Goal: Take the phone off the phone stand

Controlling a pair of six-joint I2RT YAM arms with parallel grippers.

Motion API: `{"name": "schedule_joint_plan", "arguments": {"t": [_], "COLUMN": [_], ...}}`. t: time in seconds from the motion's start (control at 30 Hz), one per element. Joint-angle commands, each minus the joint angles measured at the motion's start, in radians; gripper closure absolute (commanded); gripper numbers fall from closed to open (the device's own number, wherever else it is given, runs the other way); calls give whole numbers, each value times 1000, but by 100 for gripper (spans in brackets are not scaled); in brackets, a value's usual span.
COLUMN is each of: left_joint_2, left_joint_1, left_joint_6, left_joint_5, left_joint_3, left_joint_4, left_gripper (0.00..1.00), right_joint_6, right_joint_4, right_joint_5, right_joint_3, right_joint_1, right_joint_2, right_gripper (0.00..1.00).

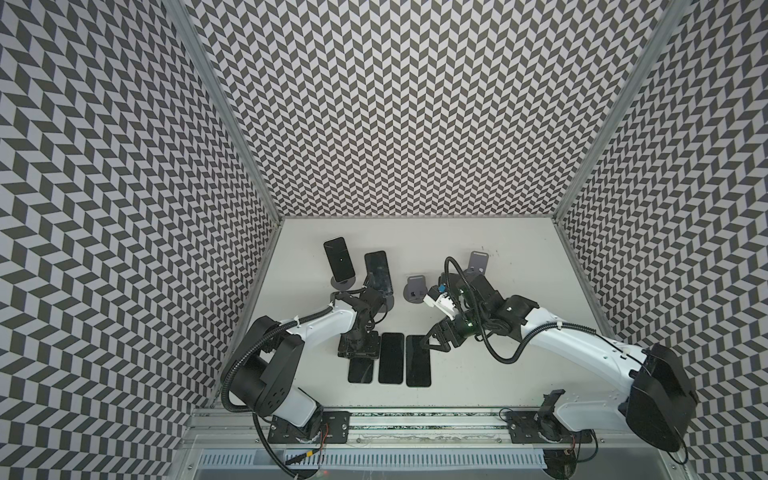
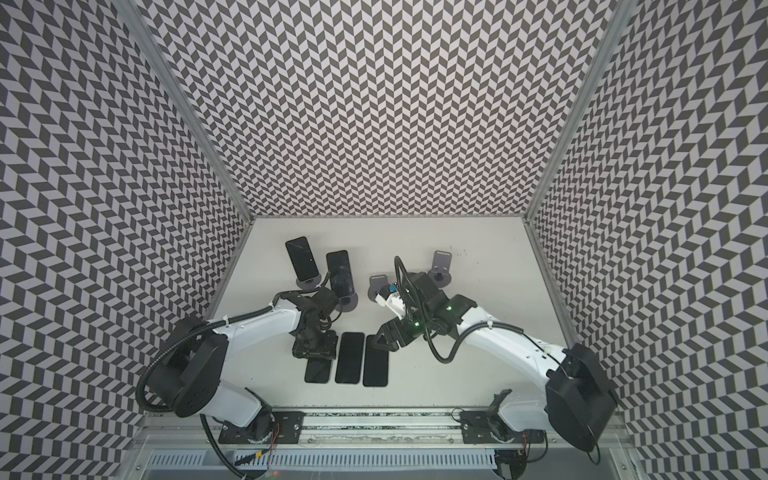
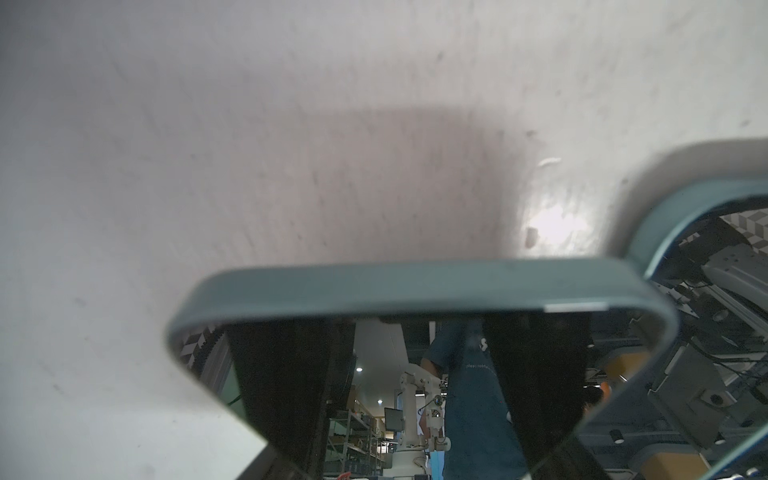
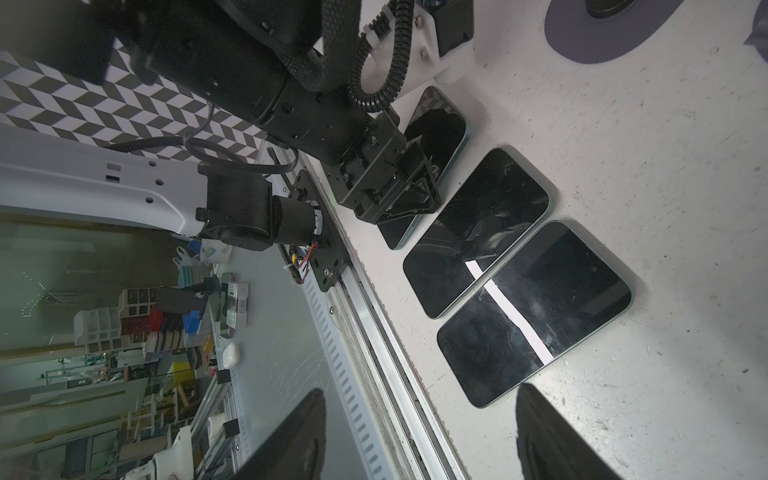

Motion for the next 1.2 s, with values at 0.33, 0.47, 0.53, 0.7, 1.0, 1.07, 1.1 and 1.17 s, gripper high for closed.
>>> {"name": "schedule_joint_plan", "arguments": {"t": [0.33,0.47,0.53,0.7,1.0,1.07,1.1,1.17], "left_joint_2": [23,22,21,16,-55,-83,-100,-135], "left_joint_1": [9,9,9,10,14,18,21,23], "left_joint_6": [12,10,11,10,11,3,-2,-8], "left_joint_5": [19,19,19,17,-17,-24,-24,-38], "left_joint_3": [2,1,2,2,14,23,31,46], "left_joint_4": [41,42,41,40,10,1,-3,-14], "left_gripper": [23,19,18,18,15,15,15,15], "right_joint_6": [-17,-14,-13,-11,17,28,38,59], "right_joint_4": [4,1,1,-5,-50,-59,-64,-65], "right_joint_5": [-2,-3,1,10,66,84,95,112], "right_joint_3": [-3,-1,-2,-4,38,56,67,85], "right_joint_1": [3,4,3,4,4,3,3,3], "right_joint_2": [4,3,3,2,-5,-5,-3,-2], "right_gripper": [30,30,29,28,27,27,27,27]}}
